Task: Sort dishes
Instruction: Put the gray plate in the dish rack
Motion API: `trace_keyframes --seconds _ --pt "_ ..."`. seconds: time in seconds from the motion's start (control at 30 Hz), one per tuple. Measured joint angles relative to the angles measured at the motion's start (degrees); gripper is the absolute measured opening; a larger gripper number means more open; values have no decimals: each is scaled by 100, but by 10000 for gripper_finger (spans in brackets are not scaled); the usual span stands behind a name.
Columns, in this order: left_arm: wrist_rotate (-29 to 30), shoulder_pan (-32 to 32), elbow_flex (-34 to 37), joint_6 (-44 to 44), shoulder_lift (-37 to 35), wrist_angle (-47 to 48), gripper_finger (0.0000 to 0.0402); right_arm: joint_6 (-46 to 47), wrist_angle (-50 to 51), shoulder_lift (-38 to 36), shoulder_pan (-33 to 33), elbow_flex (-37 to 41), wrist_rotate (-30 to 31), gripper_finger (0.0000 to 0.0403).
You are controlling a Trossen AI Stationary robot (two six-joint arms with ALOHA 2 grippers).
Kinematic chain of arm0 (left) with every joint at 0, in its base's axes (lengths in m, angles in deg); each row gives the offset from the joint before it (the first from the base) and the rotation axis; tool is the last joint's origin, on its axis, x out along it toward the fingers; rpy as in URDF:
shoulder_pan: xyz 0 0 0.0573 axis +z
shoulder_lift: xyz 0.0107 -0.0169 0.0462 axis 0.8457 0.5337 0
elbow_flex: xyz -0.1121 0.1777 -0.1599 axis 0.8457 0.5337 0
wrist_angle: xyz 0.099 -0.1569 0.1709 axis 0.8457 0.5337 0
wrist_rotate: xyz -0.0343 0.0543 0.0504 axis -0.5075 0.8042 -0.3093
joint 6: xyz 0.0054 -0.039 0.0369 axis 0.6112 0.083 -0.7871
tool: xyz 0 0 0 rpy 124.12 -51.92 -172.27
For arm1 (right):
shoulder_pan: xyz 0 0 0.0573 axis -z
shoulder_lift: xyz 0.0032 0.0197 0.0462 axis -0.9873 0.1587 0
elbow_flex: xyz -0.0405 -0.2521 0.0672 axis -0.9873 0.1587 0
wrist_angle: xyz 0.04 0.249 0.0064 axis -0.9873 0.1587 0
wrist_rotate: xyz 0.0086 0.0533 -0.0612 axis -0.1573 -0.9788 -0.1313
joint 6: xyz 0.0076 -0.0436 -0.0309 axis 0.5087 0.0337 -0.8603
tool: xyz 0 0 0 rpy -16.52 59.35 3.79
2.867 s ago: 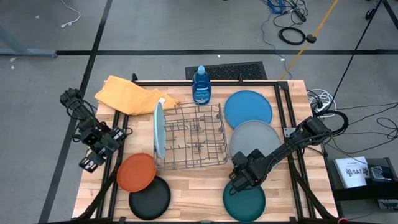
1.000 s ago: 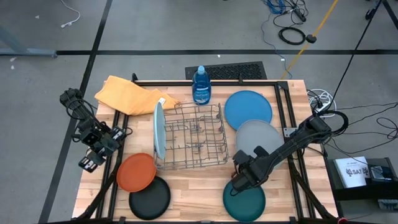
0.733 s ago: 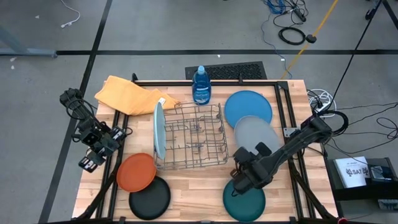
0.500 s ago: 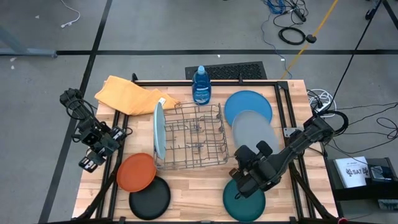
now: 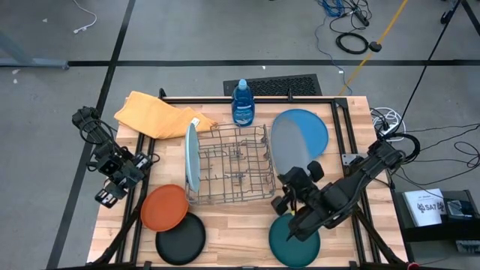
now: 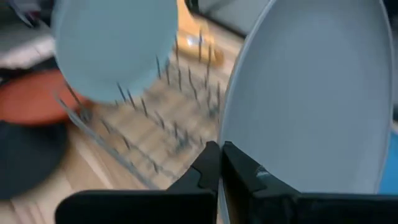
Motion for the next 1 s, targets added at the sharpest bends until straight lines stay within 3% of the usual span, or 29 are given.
trace_keyframes --seconds 0.13,0.27,0.67,0.87,1.0 --pt "1 0 0 0 -1 0 137 -697 -249 0 0 -389 633 0" --pt "0 1 0 0 -1 12 137 -1897 -1127 -9 22 -655 1105 0" --pt "1 -1 0 -2 -1 26 137 -6202 -5540 309 287 -724 1576 0" --pt "1 -1 0 -2 -1 -1 137 -6584 -6625 974 429 -724 1483 0" --pt "1 -1 0 -2 1 -1 137 -6825 -7534 1440 554 -721 1052 0"
